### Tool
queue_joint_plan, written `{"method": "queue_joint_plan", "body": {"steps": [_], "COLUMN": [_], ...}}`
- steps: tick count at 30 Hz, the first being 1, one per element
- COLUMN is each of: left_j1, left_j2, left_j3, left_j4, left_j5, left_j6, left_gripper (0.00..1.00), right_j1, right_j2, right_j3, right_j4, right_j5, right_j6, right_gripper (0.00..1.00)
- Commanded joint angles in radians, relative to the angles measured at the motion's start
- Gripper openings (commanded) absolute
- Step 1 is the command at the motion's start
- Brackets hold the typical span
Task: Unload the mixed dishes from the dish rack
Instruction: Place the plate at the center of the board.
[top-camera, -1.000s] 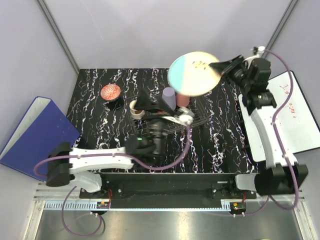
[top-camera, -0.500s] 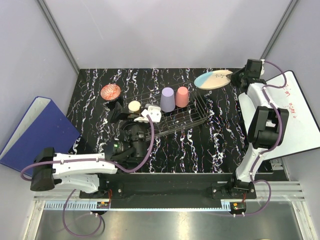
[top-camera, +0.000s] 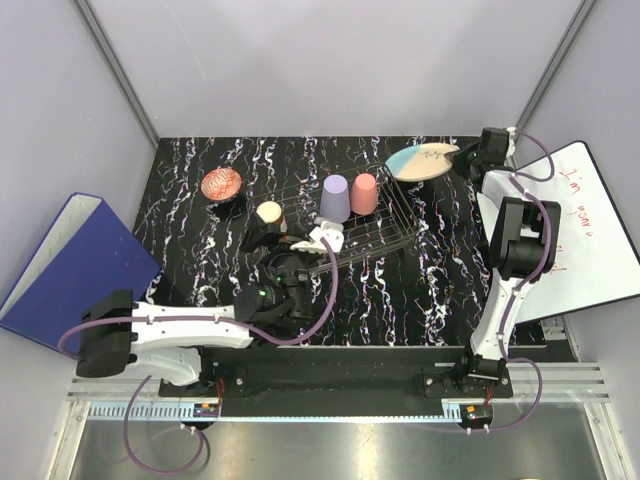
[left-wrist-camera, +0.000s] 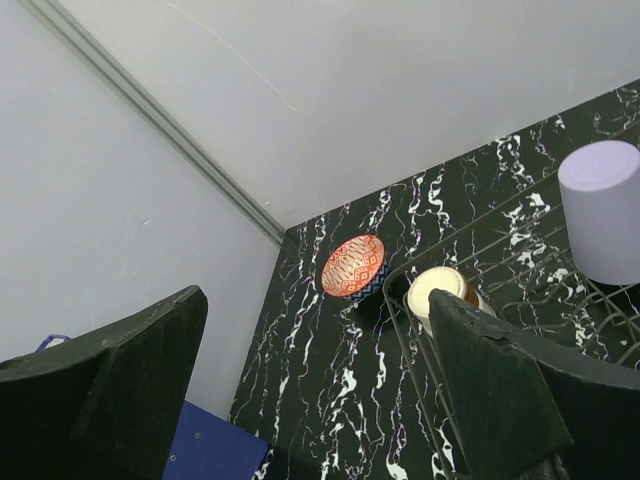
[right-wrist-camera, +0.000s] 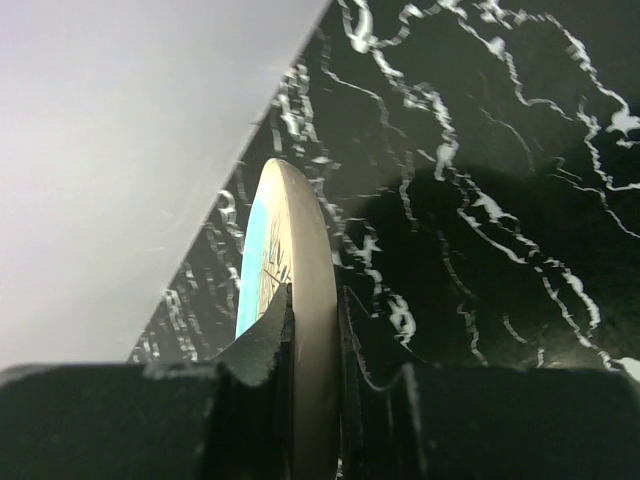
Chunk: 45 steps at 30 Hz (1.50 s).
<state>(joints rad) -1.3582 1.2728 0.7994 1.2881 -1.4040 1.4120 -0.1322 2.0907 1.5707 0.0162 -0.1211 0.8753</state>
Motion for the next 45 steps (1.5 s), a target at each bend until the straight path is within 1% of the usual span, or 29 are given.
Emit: {"method": "queue_joint_plan", "body": {"steps": [1, 8, 17, 20, 21, 23, 26, 30, 31, 34, 39, 40, 41, 43, 44, 45], "left_j1": [0.004, 0.004, 0.002, 0.004, 0.002, 0.004, 0.004, 0.001, 0.001, 0.001, 0.001, 0.001, 0.001, -0.001, -0.001, 0.001], "left_j2": [0.028, 0.051, 0.1, 0.112, 0.114, 0.12, 0.122, 0.131, 0.134, 0.142, 0.154, 0.155, 0.161, 0.166, 0.169, 0.174], "left_j3": [0.018, 0.014, 0.04, 0.047, 0.05, 0.053, 0.057, 0.06, 0.061, 0.066, 0.069, 0.07, 0.072, 0.08, 0.084, 0.089], "left_j4": [0.364, 0.366, 0.372, 0.376, 0.378, 0.378, 0.378, 0.378, 0.378, 0.378, 0.378, 0.378, 0.378, 0.379, 0.378, 0.379], "left_j5": [-0.029, -0.043, -0.053, -0.061, -0.064, -0.072, -0.081, -0.096, -0.098, -0.108, -0.119, -0.124, -0.127, -0.136, -0.139, -0.142], "left_j6": [-0.018, -0.015, 0.01, 0.018, 0.019, 0.021, 0.024, 0.031, 0.033, 0.034, 0.039, 0.041, 0.047, 0.053, 0.059, 0.062], "left_gripper": [0.99, 0.99, 0.99, 0.99, 0.99, 0.99, 0.99, 0.99, 0.99, 0.99, 0.99, 0.99, 0.99, 0.99, 0.99, 0.99], "right_j1": [0.003, 0.003, 0.002, 0.002, 0.002, 0.002, 0.002, 0.002, 0.002, 0.002, 0.002, 0.002, 0.002, 0.002, 0.002, 0.002], "right_j2": [0.015, 0.081, 0.14, 0.153, 0.157, 0.158, 0.158, 0.164, 0.164, 0.164, 0.163, 0.158, 0.158, 0.146, 0.138, 0.115], "right_j3": [0.077, 0.115, 0.155, 0.17, 0.173, 0.166, 0.158, 0.157, 0.157, 0.15, 0.141, 0.14, 0.14, 0.135, 0.129, 0.121], "right_j4": [0.139, 0.088, -0.057, -0.1, -0.111, -0.127, -0.139, -0.171, -0.179, -0.199, -0.242, -0.26, -0.269, -0.295, -0.298, -0.3], "right_j5": [-0.025, -0.014, -0.014, -0.031, -0.037, -0.043, -0.064, -0.078, -0.08, -0.094, -0.081, -0.071, -0.068, -0.057, -0.058, -0.057], "right_j6": [0.027, -0.007, -0.05, -0.053, -0.053, -0.045, -0.036, -0.025, -0.024, -0.022, -0.032, -0.033, -0.03, -0.026, -0.021, -0.015], "right_gripper": [0.0, 0.0, 0.0, 0.07, 0.13, 0.17, 0.26, 0.34, 0.38, 0.45, 0.48, 0.51, 0.6, 0.69, 0.79, 0.82]}}
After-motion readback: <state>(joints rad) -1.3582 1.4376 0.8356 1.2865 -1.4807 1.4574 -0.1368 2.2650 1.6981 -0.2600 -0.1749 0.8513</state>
